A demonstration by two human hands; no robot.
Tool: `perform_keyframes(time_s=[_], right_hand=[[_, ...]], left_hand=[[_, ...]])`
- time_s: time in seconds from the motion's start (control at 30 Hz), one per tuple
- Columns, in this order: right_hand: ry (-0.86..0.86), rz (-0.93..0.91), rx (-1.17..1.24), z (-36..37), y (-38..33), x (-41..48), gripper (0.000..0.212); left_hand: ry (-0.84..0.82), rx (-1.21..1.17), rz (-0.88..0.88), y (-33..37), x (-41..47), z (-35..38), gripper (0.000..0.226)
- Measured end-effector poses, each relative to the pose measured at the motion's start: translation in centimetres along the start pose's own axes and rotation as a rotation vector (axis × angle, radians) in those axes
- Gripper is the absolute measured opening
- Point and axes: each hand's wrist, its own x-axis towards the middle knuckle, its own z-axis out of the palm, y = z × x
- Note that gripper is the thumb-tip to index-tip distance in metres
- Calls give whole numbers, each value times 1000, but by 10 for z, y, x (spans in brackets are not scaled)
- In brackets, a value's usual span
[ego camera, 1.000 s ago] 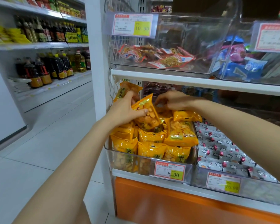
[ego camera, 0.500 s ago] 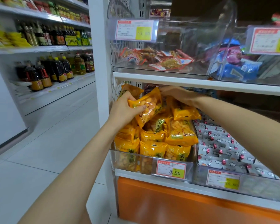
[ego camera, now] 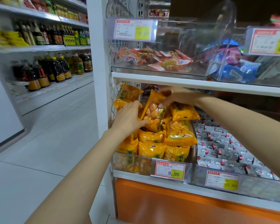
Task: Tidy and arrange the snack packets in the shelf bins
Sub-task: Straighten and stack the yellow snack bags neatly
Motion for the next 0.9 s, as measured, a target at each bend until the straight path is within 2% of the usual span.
perform_keyframes(time_s=[0.2,0.33,0.43,0.5,0.57,0.67,0.73,0.83,0.9], right_hand=[[-46,14,-9,-3,-3,0,59],[-107,42,123,-5,-1,-7,53],[-89,-12,-56,-5,-3,-2,70],[-134,-12,-68,-5,-8,1,73],[-223,-14,-72,-7,-14,3,63],[-327,7,-31,-9,-18,5,50],[-312,6,-8,-3,-18,8,52],[-255,-53,-41,11,-20,12,58],[-251,-75,-24,12,-19,11,56]], left_hand=[[-47,-8,33,6,3,2,83],[-114,103,33,3,7,4,96],[-124,162,38,9,5,5,99],[-59,102,28,12,4,5,94],[1,33,34,12,4,3,87],[-59,115,101,9,4,1,73],[-48,184,121,7,3,1,63],[72,159,180,11,0,-4,42],[-56,245,272,12,-2,-8,29]])
